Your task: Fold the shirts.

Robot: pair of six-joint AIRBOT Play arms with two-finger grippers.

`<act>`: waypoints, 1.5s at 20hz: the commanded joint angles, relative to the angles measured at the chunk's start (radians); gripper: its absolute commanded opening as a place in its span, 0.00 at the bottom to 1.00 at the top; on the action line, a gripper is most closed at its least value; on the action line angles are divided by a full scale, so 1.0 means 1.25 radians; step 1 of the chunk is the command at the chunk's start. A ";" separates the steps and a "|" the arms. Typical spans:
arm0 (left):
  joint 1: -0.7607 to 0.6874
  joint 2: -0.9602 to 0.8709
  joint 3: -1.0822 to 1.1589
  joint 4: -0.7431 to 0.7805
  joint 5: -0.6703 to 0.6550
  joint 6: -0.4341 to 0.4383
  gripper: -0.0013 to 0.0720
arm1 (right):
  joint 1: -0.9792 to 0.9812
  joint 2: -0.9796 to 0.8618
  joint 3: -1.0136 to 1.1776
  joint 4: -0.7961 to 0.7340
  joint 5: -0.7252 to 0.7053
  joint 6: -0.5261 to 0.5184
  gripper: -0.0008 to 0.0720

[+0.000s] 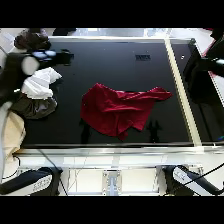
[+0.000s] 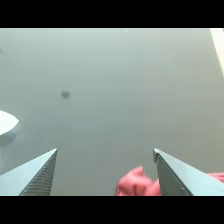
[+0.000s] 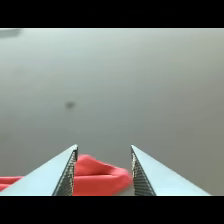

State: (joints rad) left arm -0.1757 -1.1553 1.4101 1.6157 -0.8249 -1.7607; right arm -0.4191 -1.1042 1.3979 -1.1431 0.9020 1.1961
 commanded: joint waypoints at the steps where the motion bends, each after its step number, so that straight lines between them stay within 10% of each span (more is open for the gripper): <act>1: 0.037 0.215 -0.190 -0.004 -0.107 -0.177 0.98 | -0.099 0.010 0.052 -0.030 0.123 0.021 0.54; 5: 0.023 0.467 -0.592 -0.148 -0.080 -0.446 0.98 | -0.155 -0.022 0.003 0.028 0.174 0.021 0.54; 7: 0.023 0.524 -0.745 -0.295 -0.026 -0.458 0.96 | -0.154 -0.057 0.000 0.063 0.212 0.021 0.54; 16: 0.020 0.285 -0.917 -0.729 0.194 -0.025 0.89 | -0.153 -0.136 0.000 0.232 0.295 0.012 0.54; 21: 0.004 0.070 -0.826 -1.042 0.190 0.339 0.88 | -0.153 -0.136 0.000 0.242 0.343 0.012 0.54; 30: -0.035 -0.054 -0.749 -1.021 0.004 0.365 0.80 | -0.153 -0.129 0.003 0.244 0.409 0.011 0.54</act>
State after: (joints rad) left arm -0.2081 -1.1995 0.4622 0.3416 -0.7383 -1.3235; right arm -0.6098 -1.2690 1.3991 -0.8398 1.3926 1.2098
